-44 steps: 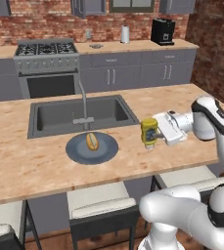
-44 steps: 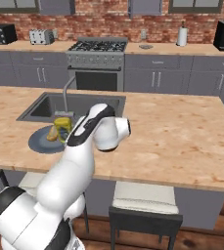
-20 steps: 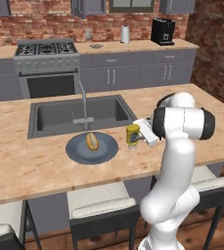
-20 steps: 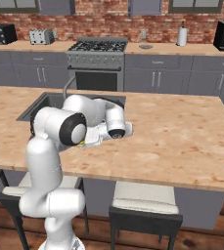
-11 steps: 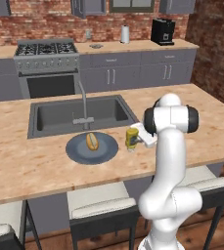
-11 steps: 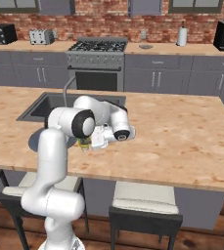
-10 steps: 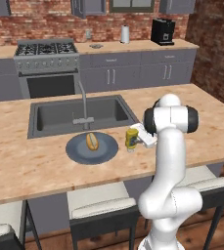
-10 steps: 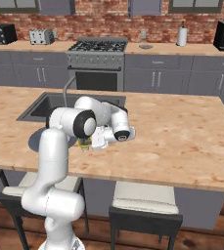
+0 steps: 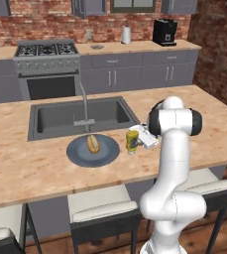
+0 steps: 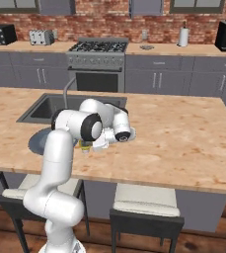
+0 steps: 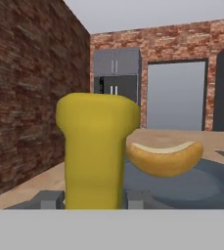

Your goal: Move the hot dog bun to the plate on the dining table and place the condiment next to that plate. Then navigate to the fridge and take the sausage and place it on the plate as well.

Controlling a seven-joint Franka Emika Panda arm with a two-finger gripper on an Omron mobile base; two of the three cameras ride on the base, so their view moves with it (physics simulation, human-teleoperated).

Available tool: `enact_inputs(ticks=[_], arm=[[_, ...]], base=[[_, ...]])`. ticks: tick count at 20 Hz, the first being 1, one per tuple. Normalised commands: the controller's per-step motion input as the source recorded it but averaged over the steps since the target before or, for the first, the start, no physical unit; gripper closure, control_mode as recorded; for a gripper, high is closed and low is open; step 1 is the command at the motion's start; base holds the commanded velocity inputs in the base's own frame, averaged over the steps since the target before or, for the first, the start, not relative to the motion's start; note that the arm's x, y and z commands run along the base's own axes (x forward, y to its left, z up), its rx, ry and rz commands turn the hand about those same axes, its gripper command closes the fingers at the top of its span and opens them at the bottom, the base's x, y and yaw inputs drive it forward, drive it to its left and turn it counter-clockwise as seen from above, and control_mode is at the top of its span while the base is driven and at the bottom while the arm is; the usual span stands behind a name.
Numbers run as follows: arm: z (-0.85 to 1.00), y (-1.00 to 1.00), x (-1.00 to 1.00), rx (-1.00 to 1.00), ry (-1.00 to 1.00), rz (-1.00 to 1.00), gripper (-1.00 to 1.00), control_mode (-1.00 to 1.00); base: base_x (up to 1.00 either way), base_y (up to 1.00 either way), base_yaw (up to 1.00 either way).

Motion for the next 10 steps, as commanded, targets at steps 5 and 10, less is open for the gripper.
enact_inputs(ticks=[5,10], arm=[[-0.27,0.10,0.01,0.00,-0.01,0.00,-1.00,-1.00],[-0.18,0.00,0.00,0.00,-0.01,0.00,-1.00,-1.00]], base=[[0.00,0.00,0.00],[0.00,0.00,0.00]])
